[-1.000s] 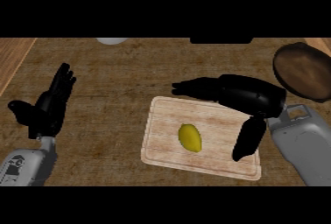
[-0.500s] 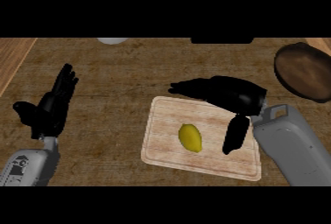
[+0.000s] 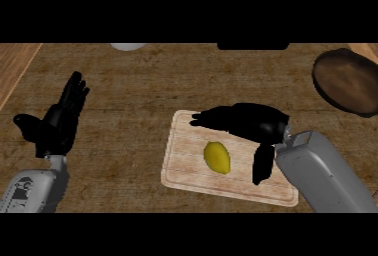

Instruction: Pick the lemon from the cutting board and place it in the pan

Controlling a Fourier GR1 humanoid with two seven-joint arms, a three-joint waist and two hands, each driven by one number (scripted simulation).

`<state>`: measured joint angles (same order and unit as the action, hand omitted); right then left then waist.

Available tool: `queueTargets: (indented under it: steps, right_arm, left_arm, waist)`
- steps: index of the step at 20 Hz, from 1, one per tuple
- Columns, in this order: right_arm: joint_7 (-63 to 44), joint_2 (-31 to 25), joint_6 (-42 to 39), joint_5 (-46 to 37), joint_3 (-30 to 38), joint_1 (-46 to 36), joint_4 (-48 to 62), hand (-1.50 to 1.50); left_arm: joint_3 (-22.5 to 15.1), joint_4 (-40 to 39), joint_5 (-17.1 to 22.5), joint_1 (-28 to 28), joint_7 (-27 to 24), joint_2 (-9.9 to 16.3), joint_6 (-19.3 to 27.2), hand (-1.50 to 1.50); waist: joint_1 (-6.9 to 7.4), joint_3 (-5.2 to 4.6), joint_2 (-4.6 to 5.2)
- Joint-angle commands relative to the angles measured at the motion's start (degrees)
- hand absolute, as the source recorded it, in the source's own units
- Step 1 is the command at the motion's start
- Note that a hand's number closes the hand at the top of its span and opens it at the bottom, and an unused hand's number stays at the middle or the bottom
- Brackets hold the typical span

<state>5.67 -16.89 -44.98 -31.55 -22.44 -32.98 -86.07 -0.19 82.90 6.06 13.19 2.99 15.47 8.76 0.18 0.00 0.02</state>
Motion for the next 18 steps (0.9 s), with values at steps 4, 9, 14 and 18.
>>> queueTargets:
  steps: [4,9,14,18]
  right_arm:
    - [0.63,4.06,1.87,-7.7,-3.46,3.5,-1.16,-1.5]
    - [-0.93,4.59,2.55,-14.52,-6.39,-1.08,2.73,-1.5]
    - [1.46,5.32,4.05,-19.84,-7.91,-0.61,6.86,-1.5]
    - [1.58,5.92,-0.14,-20.61,-4.57,0.42,5.07,-1.5]
  left_arm:
    - [1.57,3.87,-0.86,-0.67,4.38,0.69,-1.55,0.0]
    - [1.38,-0.48,-2.01,2.13,1.74,-0.97,-1.26,0.0]
    - [3.68,-2.9,-1.98,2.24,-0.88,-0.54,-2.79,0.0]
    - [4.3,0.19,-2.23,-0.6,0.06,-0.52,-4.11,0.0]
  waist:
    - [0.03,0.0,-0.06]
    - [-0.03,-0.01,0.04]
    - [-0.04,-0.01,0.04]
    - [-0.05,-0.01,-0.04]
